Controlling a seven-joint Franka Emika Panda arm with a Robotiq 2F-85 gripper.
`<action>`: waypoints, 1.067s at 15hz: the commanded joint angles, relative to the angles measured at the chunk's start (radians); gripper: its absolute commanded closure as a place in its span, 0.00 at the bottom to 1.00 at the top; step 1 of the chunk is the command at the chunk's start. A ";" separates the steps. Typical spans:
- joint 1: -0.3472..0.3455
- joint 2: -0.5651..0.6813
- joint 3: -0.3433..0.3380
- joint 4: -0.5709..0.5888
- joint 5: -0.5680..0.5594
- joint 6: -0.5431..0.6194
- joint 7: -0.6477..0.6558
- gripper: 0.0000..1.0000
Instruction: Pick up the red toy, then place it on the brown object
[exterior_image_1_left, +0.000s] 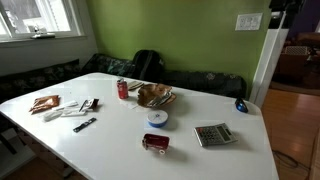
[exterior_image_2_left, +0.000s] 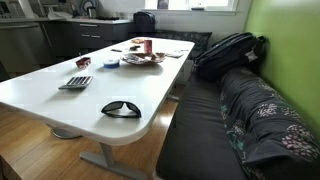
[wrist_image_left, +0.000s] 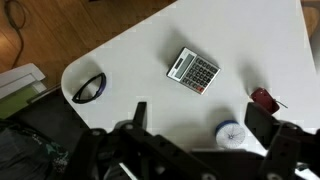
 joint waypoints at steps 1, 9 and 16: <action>-0.003 0.005 -0.011 0.004 0.008 0.016 -0.011 0.00; -0.059 0.335 -0.027 0.128 -0.072 0.311 -0.050 0.00; -0.028 0.558 -0.018 0.248 -0.149 0.249 -0.041 0.00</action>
